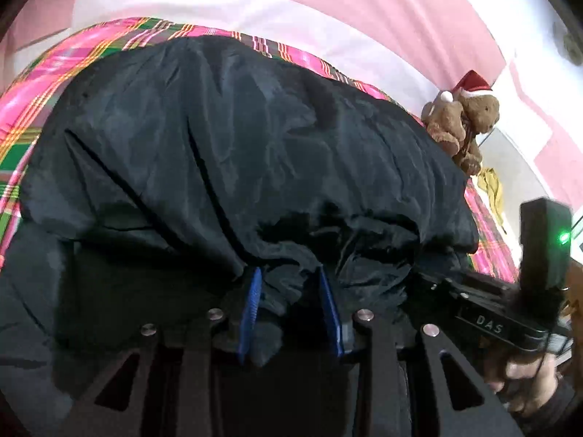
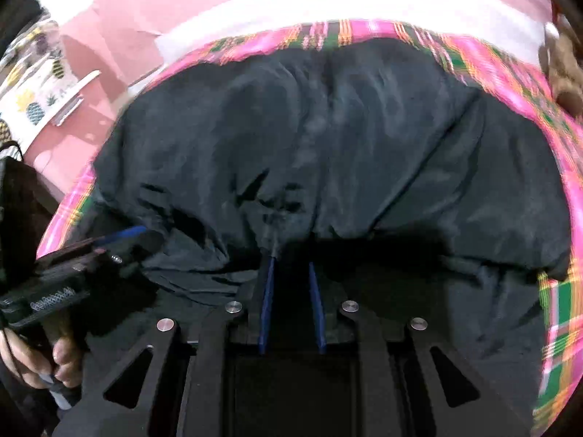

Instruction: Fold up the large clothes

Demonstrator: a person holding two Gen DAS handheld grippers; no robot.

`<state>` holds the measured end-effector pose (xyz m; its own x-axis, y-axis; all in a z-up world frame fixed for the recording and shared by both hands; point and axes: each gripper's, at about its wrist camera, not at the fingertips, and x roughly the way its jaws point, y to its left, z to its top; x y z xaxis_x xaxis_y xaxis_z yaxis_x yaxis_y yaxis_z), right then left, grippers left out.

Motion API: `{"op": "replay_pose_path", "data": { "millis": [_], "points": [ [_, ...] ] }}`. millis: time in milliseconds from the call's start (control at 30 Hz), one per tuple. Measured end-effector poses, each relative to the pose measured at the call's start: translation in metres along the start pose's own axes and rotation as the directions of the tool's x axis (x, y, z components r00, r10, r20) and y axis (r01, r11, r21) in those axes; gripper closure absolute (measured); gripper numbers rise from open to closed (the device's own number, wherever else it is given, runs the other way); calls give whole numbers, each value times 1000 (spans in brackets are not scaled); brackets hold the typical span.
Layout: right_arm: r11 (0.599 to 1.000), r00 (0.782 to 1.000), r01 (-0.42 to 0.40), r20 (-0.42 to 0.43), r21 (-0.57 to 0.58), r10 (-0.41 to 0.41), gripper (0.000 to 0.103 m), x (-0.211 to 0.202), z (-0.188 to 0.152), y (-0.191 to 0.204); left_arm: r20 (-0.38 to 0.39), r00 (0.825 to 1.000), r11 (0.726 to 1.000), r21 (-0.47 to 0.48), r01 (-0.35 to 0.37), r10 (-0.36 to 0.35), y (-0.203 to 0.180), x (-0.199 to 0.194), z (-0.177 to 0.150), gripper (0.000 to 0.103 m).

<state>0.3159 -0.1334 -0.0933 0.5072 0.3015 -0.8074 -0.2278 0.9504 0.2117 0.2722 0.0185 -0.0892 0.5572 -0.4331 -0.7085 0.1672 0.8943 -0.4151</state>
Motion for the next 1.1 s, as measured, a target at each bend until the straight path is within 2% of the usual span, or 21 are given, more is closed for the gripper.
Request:
{"op": "replay_pose_path", "data": {
  "millis": [133,233,333,367,400,500,567,600,667,767,967,1033,1100],
  "points": [
    [999,1000,-25,15,26,24,84,2,-1,-7,-5,1000,1000,22,-12,12,-5,-5,0,69],
    [1000,999,-11,42,3,11,82,-21,4,-2,2,1000,999,41,10,-10,-10,-25,6,69],
    [1000,989,-3,148,-30,7,81,-57,16,-1,86,996,997,76,6,-13,-12,-52,27,68],
    [999,985,9,174,-30,-4,81,-64,23,-3,115,993,997,83,-5,-4,-12,-57,38,63],
    [999,981,19,194,-30,-13,81,-68,31,-5,142,990,996,88,-27,15,-10,-59,49,60],
    [995,969,94,231,-25,-86,81,-65,59,-20,200,975,990,86,-114,95,4,-53,85,60],
    [993,969,121,215,6,-120,81,-53,73,-34,190,966,981,56,-188,175,22,-36,100,60],
    [990,970,136,197,28,-139,81,-45,77,-43,162,967,979,30,-203,195,33,-25,101,60],
    [982,971,171,153,77,-181,81,-29,74,-63,117,975,981,-7,-192,191,51,-5,95,60],
    [982,977,160,127,97,-172,80,-12,61,-82,138,974,984,8,-180,177,55,6,77,60],
    [981,977,165,118,98,-176,79,-11,58,-87,117,978,984,7,-177,175,46,-5,78,60],
    [979,976,172,119,105,-184,79,-22,62,-87,142,977,986,26,-164,159,38,-23,83,60],
    [980,970,171,156,102,-186,78,-38,67,-82,177,972,986,41,-164,154,36,-33,89,60]
  ]
}}
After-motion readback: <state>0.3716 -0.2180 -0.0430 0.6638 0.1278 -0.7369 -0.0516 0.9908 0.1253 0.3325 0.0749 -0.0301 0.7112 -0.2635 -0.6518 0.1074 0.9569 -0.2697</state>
